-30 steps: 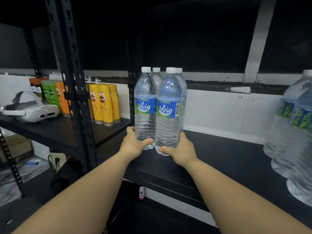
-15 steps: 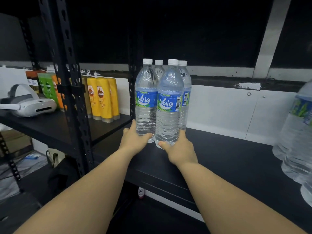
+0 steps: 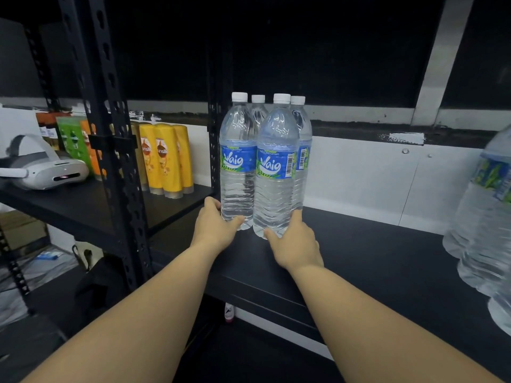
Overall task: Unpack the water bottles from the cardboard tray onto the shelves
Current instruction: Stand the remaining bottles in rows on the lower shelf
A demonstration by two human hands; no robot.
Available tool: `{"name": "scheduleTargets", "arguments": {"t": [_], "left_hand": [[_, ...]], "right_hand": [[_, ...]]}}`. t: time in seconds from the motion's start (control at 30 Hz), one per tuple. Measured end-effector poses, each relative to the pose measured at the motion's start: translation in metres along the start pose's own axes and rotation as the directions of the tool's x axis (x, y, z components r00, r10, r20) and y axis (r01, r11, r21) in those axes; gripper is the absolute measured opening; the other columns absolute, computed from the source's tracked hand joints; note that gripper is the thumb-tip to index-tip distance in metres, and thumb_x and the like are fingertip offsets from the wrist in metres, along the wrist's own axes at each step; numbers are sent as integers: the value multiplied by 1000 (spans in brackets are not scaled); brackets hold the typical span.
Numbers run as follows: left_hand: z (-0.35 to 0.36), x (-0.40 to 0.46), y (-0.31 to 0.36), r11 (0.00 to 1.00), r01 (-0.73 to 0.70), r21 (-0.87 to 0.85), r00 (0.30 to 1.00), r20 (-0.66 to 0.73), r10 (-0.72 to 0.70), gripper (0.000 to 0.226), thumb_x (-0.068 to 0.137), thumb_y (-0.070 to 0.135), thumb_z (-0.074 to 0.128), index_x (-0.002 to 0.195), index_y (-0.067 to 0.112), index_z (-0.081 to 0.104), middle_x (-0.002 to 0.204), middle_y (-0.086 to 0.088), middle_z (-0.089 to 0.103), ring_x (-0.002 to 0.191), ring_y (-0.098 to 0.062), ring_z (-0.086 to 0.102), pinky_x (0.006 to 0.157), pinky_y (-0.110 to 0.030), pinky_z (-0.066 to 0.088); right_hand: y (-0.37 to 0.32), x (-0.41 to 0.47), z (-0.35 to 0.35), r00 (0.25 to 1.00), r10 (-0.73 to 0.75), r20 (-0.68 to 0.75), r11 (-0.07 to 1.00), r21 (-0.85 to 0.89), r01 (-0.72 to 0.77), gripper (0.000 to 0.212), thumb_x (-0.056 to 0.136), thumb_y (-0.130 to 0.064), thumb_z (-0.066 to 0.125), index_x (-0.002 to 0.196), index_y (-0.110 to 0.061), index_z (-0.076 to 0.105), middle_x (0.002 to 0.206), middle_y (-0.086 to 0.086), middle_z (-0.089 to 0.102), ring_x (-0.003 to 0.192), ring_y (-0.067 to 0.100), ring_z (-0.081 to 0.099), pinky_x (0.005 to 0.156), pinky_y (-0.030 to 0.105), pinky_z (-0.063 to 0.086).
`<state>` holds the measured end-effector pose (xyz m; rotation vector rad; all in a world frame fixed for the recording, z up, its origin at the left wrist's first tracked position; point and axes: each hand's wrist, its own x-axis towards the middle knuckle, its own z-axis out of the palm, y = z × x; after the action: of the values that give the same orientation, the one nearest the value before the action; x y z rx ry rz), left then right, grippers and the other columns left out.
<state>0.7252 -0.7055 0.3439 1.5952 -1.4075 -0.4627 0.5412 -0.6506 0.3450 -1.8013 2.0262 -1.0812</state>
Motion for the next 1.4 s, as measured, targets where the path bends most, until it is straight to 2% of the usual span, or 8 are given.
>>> {"name": "scheduleTargets", "arguments": {"t": [0.17, 0.43, 0.63, 0.73, 0.87, 1.0, 1.23, 1.4], "left_hand": [[-1, 0, -1, 1000, -8, -5, 1000, -24, 8, 53, 78, 43, 88, 110, 25, 49, 114, 0, 64, 106, -23, 64, 94, -45, 55], [-10, -8, 3, 998, 19, -62, 999, -28, -21, 44, 83, 33, 86, 116, 18, 61, 105, 3, 66, 101, -19, 64, 82, -31, 45], [-35, -27, -1, 997, -27, -74, 995, 97, 34, 55, 81, 40, 87, 125, 18, 63, 112, 2, 69, 107, -18, 67, 94, -34, 53], [-55, -45, -5, 993, -93, -71, 983, 154, 103, 60, 80, 45, 87, 128, 18, 65, 118, 2, 71, 109, -15, 68, 103, -39, 54], [-92, -92, -23, 970, -236, 52, 960, 167, 224, 49, 88, 42, 80, 131, 23, 67, 130, 6, 69, 122, -12, 63, 105, -29, 48], [-136, -159, -64, 939, -308, 151, 948, 138, 288, 41, 93, 37, 75, 131, 25, 68, 130, 11, 66, 122, -6, 60, 104, -25, 45], [-206, -290, -187, 972, 21, 235, 988, 146, -56, 38, 93, 39, 77, 128, 27, 69, 123, 15, 64, 103, -1, 61, 84, -5, 41], [-262, -413, -289, 904, 320, 283, 911, 168, -376, 37, 93, 45, 74, 126, 29, 70, 135, 9, 65, 126, -11, 60, 107, -35, 50]], "right_hand": [[3, 4, 1, 1000, 7, -2, 1000, -23, -7, 58, 94, -51, 68, 137, -19, 44, 127, 6, 65, 124, 33, 58, 100, 46, 47], [6, 5, 0, 999, 53, -3, 993, 107, -52, 68, 82, -52, 80, 134, -19, 49, 127, 7, 67, 121, 34, 61, 103, 49, 51], [-1, -9, -18, 992, 62, 112, 988, 137, -78, 76, 80, -50, 83, 139, -18, 48, 136, 1, 63, 125, 28, 60, 92, 31, 47], [-10, -29, -25, 985, 42, 169, 996, 72, -55, 68, 80, -55, 81, 133, -21, 55, 130, -3, 65, 118, 22, 62, 90, 32, 48], [-30, -78, -26, 976, -147, 159, 988, 70, 138, 63, 84, -60, 76, 132, -22, 63, 134, -1, 66, 121, 19, 61, 95, 32, 48], [-49, -149, -12, 892, -433, 132, 899, 138, 416, 41, 92, -44, 74, 127, -22, 68, 126, -8, 67, 123, 11, 58, 101, 27, 44], [-47, -264, 71, 747, -481, 458, 875, 203, 439, 41, 94, -43, 73, 130, -24, 68, 119, -14, 63, 114, 8, 55, 95, 26, 44], [-43, -355, 140, 554, -437, 709, 893, 268, 362, 43, 90, -40, 78, 127, -21, 70, 120, -8, 66, 114, 12, 61, 93, 29, 50]]}}
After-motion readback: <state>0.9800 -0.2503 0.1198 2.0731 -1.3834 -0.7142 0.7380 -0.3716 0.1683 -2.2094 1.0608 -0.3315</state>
